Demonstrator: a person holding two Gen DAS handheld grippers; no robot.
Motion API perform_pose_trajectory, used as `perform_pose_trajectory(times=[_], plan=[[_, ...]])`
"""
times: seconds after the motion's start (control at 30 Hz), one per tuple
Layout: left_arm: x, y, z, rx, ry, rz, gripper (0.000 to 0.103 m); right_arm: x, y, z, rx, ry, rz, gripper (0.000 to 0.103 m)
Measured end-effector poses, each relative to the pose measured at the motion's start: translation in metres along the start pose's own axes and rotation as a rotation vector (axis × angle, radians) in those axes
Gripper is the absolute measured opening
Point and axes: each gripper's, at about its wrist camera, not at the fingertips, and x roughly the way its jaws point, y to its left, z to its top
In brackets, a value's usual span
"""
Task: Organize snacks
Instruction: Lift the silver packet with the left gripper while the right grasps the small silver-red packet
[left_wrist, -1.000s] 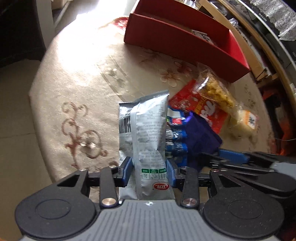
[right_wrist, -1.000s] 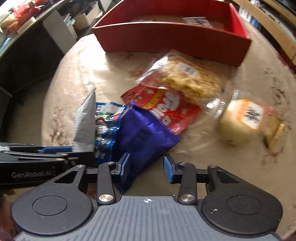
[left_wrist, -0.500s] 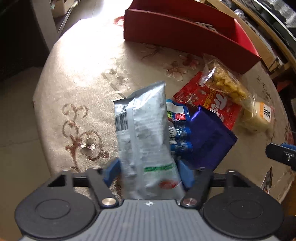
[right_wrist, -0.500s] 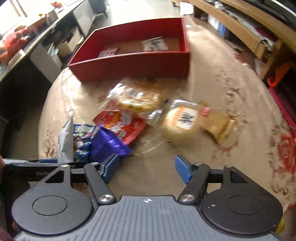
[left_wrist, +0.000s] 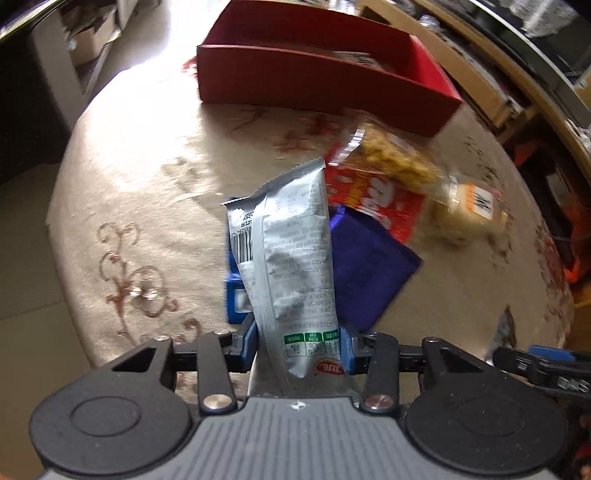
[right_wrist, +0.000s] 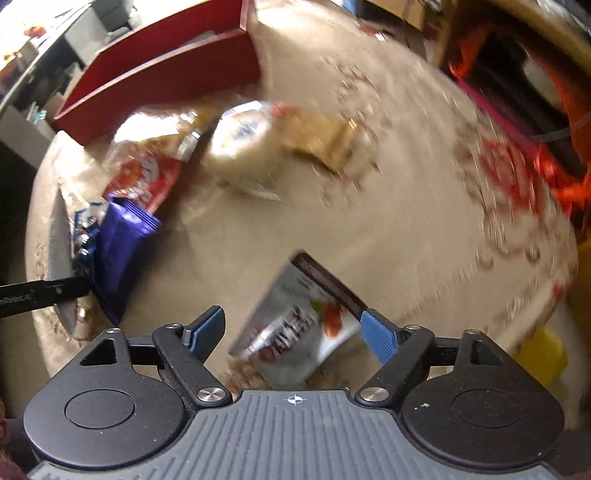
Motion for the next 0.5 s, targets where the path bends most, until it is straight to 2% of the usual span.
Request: perform_pose_trajectory(times=[0.07,0.23,0.27,0.33,0.43,0.5], plan=[[-0.002,-0.008,-0.002,0.025,-0.002,-0.02,0.039,0.006,-0.001,-0.001,0.024,0.02,0.0,0.086],[0.004,-0.03,-0.008,0.088,0.019,-0.03,0.038,0.023,-0.002,-0.002,0.118,0.053,0.069,0.087],[0.007,-0.033,-0.009,0.096,0.024,-0.029,0.038,0.024,0.003,-0.001,0.104,0.047,0.054,0.09],[0.01,-0.036,-0.01,0.105,0.038,-0.033,0.038,0.026,0.016,0.002,0.018,0.013,0.01,0.087],[0.015,-0.04,-0.012,0.117,0.047,-0.021,0.038,0.03,0.034,0.002,-0.136,0.006,-0.076,0.078],[0.017,-0.041,-0.012,0.131,0.054,-0.02,0.039,0.029,0.041,0.0,-0.201,0.002,-0.086,0.068]])
